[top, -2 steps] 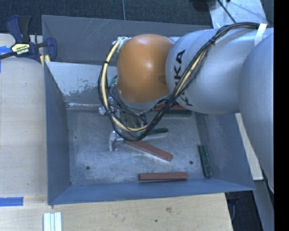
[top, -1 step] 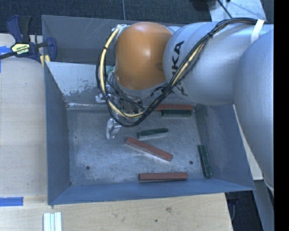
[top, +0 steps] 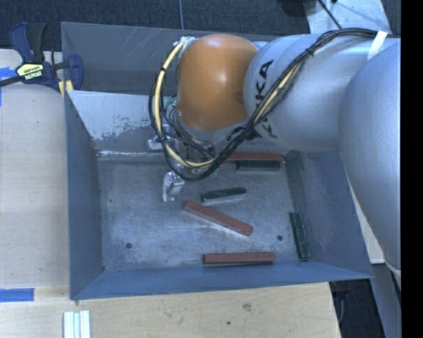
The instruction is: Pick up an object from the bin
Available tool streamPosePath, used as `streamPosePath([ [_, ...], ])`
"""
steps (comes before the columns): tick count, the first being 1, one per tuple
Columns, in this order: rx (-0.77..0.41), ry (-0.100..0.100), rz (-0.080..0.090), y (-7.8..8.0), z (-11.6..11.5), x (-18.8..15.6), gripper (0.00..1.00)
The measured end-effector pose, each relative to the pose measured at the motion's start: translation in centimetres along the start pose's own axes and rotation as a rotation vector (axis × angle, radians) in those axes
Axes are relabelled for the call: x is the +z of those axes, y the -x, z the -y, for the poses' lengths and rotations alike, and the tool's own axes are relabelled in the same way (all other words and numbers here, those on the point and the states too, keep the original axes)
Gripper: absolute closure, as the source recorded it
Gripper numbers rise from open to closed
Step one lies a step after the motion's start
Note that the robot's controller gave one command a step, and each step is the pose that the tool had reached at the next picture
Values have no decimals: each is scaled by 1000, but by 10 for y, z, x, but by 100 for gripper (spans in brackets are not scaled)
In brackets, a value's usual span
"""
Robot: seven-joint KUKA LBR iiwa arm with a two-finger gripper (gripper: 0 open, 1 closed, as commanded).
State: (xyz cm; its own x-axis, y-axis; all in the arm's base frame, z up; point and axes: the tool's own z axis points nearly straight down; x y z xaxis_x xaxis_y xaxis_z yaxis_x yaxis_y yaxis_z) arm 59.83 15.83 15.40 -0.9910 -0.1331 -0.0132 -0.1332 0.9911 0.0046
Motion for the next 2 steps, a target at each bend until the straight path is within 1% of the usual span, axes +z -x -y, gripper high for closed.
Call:
streamPosePath([
  [1, -100, -8, -23, -8, -7, -22, 0],
  [2, -161, -2, 1, -30, 15, -18, 0],
])
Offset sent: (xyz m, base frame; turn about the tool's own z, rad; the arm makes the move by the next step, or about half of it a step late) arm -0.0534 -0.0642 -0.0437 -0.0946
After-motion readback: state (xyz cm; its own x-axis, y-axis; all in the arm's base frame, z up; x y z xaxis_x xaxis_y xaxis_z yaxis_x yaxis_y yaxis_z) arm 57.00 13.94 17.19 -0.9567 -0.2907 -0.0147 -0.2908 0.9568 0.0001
